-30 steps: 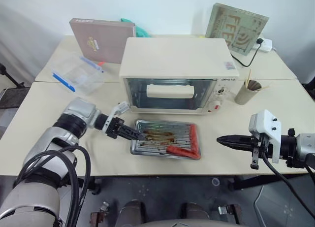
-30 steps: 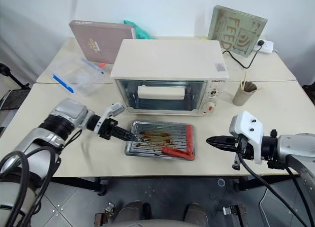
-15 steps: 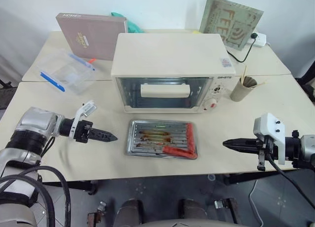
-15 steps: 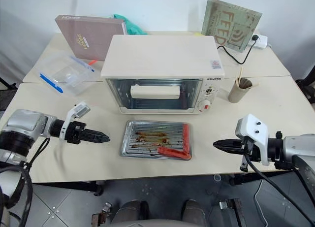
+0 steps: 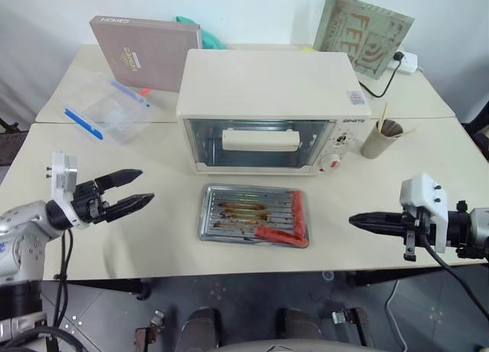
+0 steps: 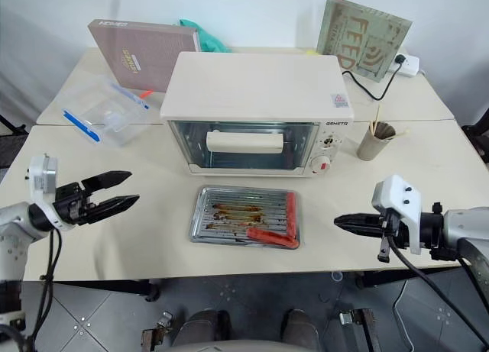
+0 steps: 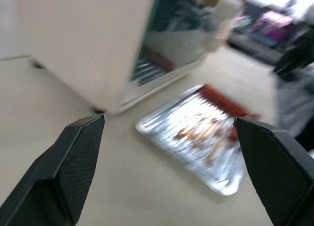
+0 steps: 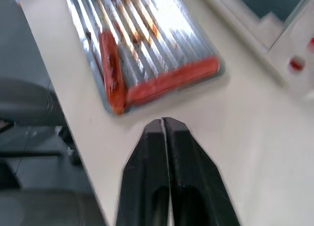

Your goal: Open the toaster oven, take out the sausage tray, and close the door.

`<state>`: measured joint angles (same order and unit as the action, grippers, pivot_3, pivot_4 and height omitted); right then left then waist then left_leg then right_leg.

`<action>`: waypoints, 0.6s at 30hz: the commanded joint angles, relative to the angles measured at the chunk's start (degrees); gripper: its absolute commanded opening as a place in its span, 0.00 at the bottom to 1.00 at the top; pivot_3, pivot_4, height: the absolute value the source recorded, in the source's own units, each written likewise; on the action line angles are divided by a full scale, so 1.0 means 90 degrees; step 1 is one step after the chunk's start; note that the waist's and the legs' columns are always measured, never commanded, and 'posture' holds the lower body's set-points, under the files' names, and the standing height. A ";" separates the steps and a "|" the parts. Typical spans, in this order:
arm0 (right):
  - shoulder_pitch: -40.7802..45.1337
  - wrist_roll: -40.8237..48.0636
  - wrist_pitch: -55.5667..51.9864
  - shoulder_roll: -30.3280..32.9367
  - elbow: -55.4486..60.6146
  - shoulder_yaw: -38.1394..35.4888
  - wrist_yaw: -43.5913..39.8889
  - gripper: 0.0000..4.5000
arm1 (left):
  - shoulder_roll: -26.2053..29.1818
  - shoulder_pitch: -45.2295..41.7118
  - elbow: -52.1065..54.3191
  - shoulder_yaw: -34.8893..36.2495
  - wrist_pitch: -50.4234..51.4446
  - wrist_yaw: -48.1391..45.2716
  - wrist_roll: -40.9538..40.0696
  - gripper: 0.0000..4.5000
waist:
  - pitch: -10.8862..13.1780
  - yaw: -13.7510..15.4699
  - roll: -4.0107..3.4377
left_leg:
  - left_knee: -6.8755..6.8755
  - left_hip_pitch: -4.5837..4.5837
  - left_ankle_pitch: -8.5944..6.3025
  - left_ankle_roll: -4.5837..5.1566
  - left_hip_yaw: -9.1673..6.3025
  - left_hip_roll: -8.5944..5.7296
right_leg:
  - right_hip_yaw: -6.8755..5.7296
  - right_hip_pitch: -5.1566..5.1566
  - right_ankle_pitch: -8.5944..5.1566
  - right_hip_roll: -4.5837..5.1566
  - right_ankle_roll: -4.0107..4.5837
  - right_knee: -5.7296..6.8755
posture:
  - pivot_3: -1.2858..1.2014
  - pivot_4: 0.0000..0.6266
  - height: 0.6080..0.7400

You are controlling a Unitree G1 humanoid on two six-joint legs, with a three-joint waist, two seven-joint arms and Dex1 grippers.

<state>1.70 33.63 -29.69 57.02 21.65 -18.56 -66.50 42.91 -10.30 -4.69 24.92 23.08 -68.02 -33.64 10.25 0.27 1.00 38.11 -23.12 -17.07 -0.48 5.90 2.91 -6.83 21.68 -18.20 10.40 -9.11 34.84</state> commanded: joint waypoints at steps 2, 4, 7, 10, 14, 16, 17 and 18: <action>0.0038 0.0257 0.0754 -0.0263 -0.0311 -0.0270 -0.0542 0.42 | -0.0084 0.0397 0.0249 0.0259 -0.0944 -0.0158 0.0031 1.00 | 0.0000 0.0012 0.0000 | -0.0001 0.0000 0.0000 0.0000 0.0000 0.0000 | -0.0001 0.0000 0.0000 0.0000 0.0000 -0.0001 | 0.52 0.24 1.00; -0.0008 0.0179 0.0970 -0.0239 -0.0533 -0.0240 -0.0741 0.56 | 0.0019 0.0441 0.0170 0.0171 -0.0980 -0.0346 -0.0037 1.00 | 0.0000 0.0016 0.0000 | -0.0001 0.0000 -0.0001 0.0001 0.0001 0.0000 | -0.0001 -0.0001 0.0000 0.0000 0.0000 -0.0005 | 0.52 0.24 1.00; -0.0027 0.0051 0.1304 -0.0266 -0.0801 -0.0193 -0.0877 0.79 | 0.0204 0.0463 0.0026 0.0012 -0.1023 -0.0525 0.0049 1.00 | 0.0000 0.0019 -0.0001 | 0.0000 0.0000 -0.0001 0.0001 0.0001 0.0000 | -0.0002 -0.0001 0.0000 -0.0001 0.0000 -0.0002 | 0.52 0.24 1.00; -0.0036 -0.0184 0.1624 -0.0307 -0.1003 -0.0084 -0.0839 1.00 | 0.0371 0.0511 -0.0264 -0.0158 -0.1355 -0.0799 0.0283 1.00 | 0.0000 0.0001 -0.0001 | -0.0001 0.0002 -0.0001 0.0001 0.0002 0.0000 | -0.0001 0.0000 0.0000 -0.0001 0.0000 -0.0002 | 0.52 0.24 1.00; -0.0130 -0.0423 0.1839 -0.0381 -0.1184 -0.0076 -0.0666 1.00 | 0.0395 0.0337 -0.0586 -0.0253 -0.1433 -0.0824 0.0318 1.00 | 0.0000 -0.0016 -0.0002 | -0.0003 0.0003 -0.0001 0.0000 0.0003 0.0001 | -0.0004 0.0000 0.0000 -0.0001 0.0000 -0.0001 | 0.52 0.24 1.00; -0.0170 -0.0475 0.1834 -0.0416 -0.1209 -0.0074 -0.0573 1.00 | 0.0400 0.0221 -0.0725 -0.0308 -0.1470 -0.0808 0.0335 1.00 | 0.0000 -0.0014 -0.0002 | -0.0002 0.0003 -0.0001 0.0000 0.0004 0.0001 | -0.0004 0.0001 0.0000 -0.0001 0.0000 0.0000 | 0.52 0.24 1.00; -0.0185 -0.0482 0.1802 -0.0441 -0.1208 -0.0070 -0.0502 1.00 | 0.0393 0.0129 -0.0805 -0.0346 -0.1482 -0.0790 0.0342 1.00 | 0.0000 -0.0011 -0.0002 | -0.0002 0.0003 -0.0001 0.0000 0.0003 0.0001 | -0.0005 0.0001 0.0000 -0.0001 0.0000 0.0002 | 0.52 0.24 1.00; -0.0200 -0.0500 0.1733 -0.0475 -0.1197 -0.0071 -0.0370 1.00 | 0.0391 0.0020 -0.0884 -0.0401 -0.1465 -0.0754 0.0358 1.00 | 0.0000 -0.0010 -0.0002 | -0.0002 0.0003 0.0000 0.0000 0.0003 0.0001 | -0.0005 0.0001 0.0000 -0.0001 0.0000 0.0002 | 0.52 0.24 1.00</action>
<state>0.12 29.14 -13.95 53.28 10.64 -18.42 -71.34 45.76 -8.67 -12.34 21.34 10.75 -75.05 -30.67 10.26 0.18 0.99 38.11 -23.10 -17.07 -0.48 5.93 2.91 -6.88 21.69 -18.20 10.40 -9.11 34.87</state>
